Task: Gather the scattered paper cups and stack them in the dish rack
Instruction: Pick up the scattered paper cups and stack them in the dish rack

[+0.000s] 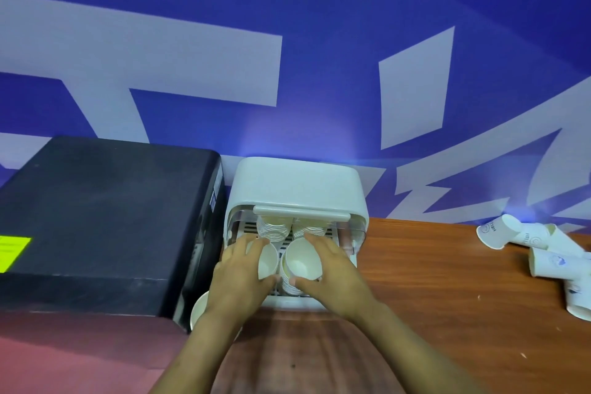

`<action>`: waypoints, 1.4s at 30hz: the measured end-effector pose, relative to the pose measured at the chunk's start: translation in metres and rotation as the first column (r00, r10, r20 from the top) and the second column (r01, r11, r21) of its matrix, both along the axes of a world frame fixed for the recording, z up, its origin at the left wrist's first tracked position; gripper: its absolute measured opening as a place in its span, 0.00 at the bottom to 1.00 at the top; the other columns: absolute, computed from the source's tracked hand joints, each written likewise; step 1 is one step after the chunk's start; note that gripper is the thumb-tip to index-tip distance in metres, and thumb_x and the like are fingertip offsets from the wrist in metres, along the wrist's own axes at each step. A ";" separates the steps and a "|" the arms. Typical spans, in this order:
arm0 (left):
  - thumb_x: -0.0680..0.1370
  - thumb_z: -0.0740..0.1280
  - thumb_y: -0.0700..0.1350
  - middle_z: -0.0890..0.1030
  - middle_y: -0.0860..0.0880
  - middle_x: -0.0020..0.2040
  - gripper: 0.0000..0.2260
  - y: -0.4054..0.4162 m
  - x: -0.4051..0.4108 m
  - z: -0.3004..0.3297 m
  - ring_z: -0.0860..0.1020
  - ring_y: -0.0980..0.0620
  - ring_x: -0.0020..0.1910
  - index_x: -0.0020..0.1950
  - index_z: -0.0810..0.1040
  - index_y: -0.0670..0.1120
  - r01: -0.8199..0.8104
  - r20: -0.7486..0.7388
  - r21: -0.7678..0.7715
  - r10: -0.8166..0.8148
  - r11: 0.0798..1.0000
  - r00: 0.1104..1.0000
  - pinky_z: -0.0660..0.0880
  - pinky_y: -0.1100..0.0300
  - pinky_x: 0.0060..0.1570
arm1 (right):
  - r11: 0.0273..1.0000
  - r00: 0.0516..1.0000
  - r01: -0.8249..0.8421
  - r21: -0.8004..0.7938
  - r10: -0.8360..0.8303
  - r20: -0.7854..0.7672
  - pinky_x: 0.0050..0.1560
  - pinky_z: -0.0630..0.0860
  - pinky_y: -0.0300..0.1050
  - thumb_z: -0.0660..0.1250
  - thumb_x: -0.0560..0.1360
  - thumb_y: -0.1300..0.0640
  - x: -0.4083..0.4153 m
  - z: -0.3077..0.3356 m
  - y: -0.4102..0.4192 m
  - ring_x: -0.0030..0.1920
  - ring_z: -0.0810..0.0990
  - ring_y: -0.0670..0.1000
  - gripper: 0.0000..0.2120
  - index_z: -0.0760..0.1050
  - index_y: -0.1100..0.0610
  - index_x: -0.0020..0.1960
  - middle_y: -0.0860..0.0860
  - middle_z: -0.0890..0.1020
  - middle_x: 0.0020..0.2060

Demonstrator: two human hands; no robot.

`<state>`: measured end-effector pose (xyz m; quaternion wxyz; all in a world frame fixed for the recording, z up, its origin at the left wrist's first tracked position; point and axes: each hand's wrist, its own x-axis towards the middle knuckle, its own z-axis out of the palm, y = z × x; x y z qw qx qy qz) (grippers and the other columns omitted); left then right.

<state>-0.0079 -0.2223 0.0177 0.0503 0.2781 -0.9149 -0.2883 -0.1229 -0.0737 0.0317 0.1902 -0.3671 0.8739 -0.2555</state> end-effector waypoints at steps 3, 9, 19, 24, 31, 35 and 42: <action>0.73 0.69 0.54 0.62 0.56 0.72 0.26 -0.001 0.000 -0.001 0.64 0.49 0.69 0.69 0.66 0.55 -0.002 0.063 -0.027 0.004 1.000 0.998 0.69 0.53 0.62 | 0.994 0.996 -0.066 0.085 0.062 0.057 0.71 0.62 0.44 0.71 0.67 0.37 -0.001 -0.011 0.006 0.72 0.61 0.46 0.44 0.53 0.45 0.76 0.41 0.62 0.73; 0.75 0.67 0.54 0.60 0.56 0.75 0.27 0.000 0.000 0.010 0.56 0.52 0.74 0.72 0.63 0.55 0.013 0.063 0.013 -0.014 1.000 0.998 0.62 0.53 0.69 | 0.996 0.995 -0.047 0.078 0.040 0.092 0.71 0.63 0.47 0.69 0.66 0.36 -0.003 -0.009 0.012 0.72 0.61 0.46 0.43 0.54 0.43 0.75 0.42 0.63 0.72; 0.76 0.66 0.50 0.69 0.55 0.69 0.22 0.048 0.012 0.044 0.67 0.52 0.67 0.70 0.67 0.54 0.101 -0.109 0.062 -0.094 0.993 0.990 0.66 0.57 0.66 | 0.987 0.999 -0.015 0.160 0.011 0.031 0.69 0.64 0.42 0.67 0.74 0.48 0.001 0.025 0.071 0.69 0.66 0.47 0.30 0.63 0.51 0.73 0.48 0.65 0.69; 0.76 0.66 0.49 0.76 0.54 0.63 0.19 0.097 0.001 0.042 0.74 0.55 0.62 0.67 0.71 0.54 0.172 -0.137 0.218 -0.144 0.961 0.980 0.71 0.57 0.62 | 0.967 0.997 0.073 0.243 -0.073 -0.010 0.64 0.69 0.44 0.67 0.73 0.45 -0.002 0.042 0.125 0.63 0.71 0.46 0.24 0.69 0.47 0.67 0.46 0.72 0.64; 0.75 0.67 0.50 0.78 0.56 0.58 0.15 0.152 -0.006 0.030 0.76 0.57 0.57 0.62 0.74 0.54 0.236 -0.051 0.272 -0.231 0.933 0.972 0.70 0.63 0.56 | 0.946 0.986 0.146 0.290 -0.163 0.035 0.54 0.74 0.43 0.68 0.73 0.46 0.004 0.035 0.197 0.47 0.76 0.45 0.18 0.73 0.49 0.62 0.44 0.77 0.49; 0.75 0.68 0.50 0.78 0.56 0.57 0.16 0.181 -0.019 0.040 0.76 0.56 0.57 0.62 0.74 0.53 0.248 -0.037 0.232 -0.246 0.941 0.969 0.72 0.59 0.59 | 0.964 0.980 0.154 0.218 -0.177 0.088 0.53 0.73 0.41 0.68 0.73 0.48 -0.007 0.035 0.229 0.44 0.76 0.44 0.17 0.74 0.50 0.61 0.44 0.78 0.47; 0.75 0.68 0.51 0.79 0.53 0.58 0.14 0.268 -0.041 0.038 0.77 0.53 0.56 0.60 0.75 0.52 0.176 0.053 0.123 -0.184 0.977 0.981 0.73 0.58 0.57 | 0.989 0.978 0.078 0.128 -0.100 0.181 0.53 0.73 0.40 0.69 0.74 0.51 -0.038 0.034 0.311 0.41 0.75 0.43 0.17 0.74 0.52 0.61 0.46 0.77 0.46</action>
